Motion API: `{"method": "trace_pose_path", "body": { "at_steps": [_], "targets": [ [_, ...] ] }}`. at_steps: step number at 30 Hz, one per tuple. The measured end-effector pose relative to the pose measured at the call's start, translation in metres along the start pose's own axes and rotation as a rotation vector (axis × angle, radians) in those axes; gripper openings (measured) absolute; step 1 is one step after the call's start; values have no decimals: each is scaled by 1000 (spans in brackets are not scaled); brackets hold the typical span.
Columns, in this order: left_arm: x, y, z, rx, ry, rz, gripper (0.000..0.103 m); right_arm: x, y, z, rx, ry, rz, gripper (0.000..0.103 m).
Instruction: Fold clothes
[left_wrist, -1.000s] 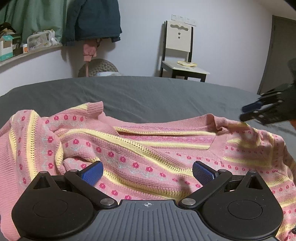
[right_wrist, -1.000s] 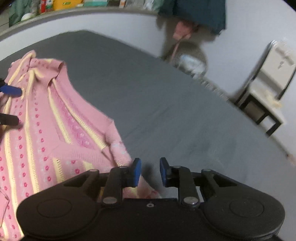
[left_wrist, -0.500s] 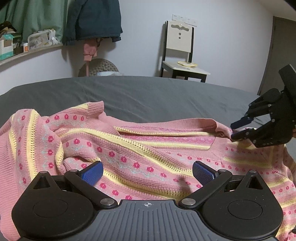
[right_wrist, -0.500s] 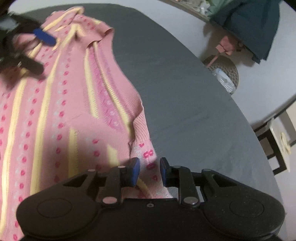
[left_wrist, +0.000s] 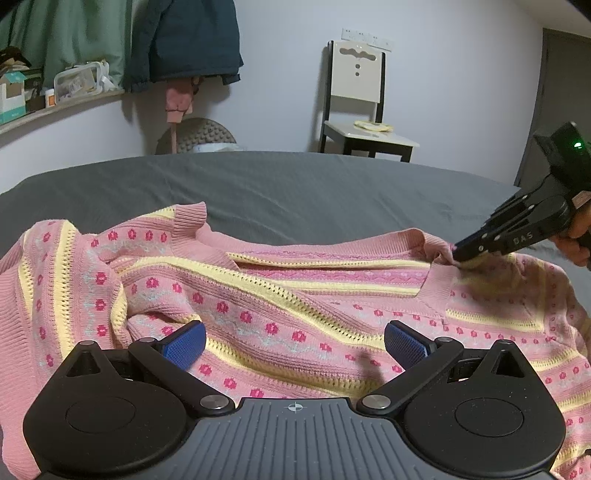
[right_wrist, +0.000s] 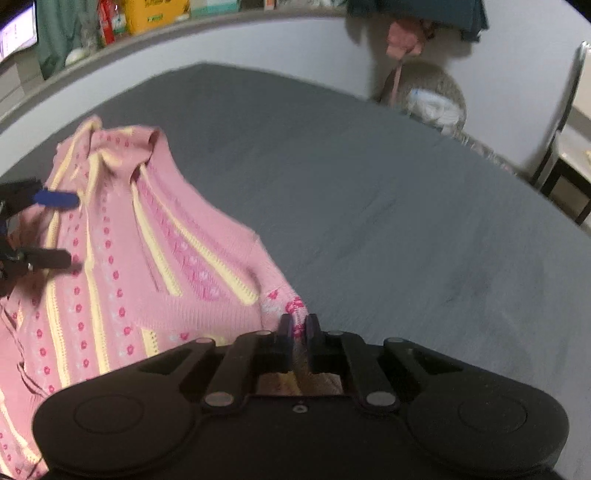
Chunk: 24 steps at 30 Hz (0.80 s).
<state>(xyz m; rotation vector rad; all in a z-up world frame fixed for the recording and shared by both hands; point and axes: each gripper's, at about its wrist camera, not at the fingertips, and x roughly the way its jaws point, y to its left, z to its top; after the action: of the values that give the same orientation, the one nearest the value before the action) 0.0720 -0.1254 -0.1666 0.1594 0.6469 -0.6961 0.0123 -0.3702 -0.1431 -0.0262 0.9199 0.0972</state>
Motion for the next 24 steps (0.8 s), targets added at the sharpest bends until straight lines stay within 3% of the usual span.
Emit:
{"method": "trace_pose_path", "body": {
  "at_steps": [6, 10, 13, 15, 17, 18, 19, 20, 22, 23, 24],
  "targets": [
    [-2, -1, 0, 0, -8, 3, 103, -6, -22, 20, 97, -105, -166, 6],
    [-4, 0, -1, -6, -28, 21, 103, 20, -24, 50, 63, -102, -305, 6],
    [-7, 4, 0, -23, -55, 57, 103, 38, -40, 75, 110, -105, -411, 6],
    [-9, 9, 1, -49, -77, 80, 103, 59, -51, 85, 177, -45, -479, 7],
    [-13, 17, 4, -88, -101, 98, 103, 86, -52, 87, 245, 74, -479, 10],
    [-13, 21, 5, -106, -111, 106, 103, 91, -46, 88, 228, 84, -496, 12],
    [-14, 25, 5, -120, -121, 121, 103, 93, -38, 90, 204, 82, -511, 22],
    [-14, 29, 6, -128, -128, 137, 103, 89, -29, 92, 174, 54, -518, 33],
    [-17, 38, 7, -152, -145, 201, 103, 72, -4, 97, 135, -51, -530, 38],
    [-18, 44, 8, -173, -163, 223, 103, 64, 10, 101, 116, -103, -507, 38],
    [-23, 53, 8, -214, -189, 238, 103, 56, 24, 106, 110, -138, -411, 38]
  ]
}}
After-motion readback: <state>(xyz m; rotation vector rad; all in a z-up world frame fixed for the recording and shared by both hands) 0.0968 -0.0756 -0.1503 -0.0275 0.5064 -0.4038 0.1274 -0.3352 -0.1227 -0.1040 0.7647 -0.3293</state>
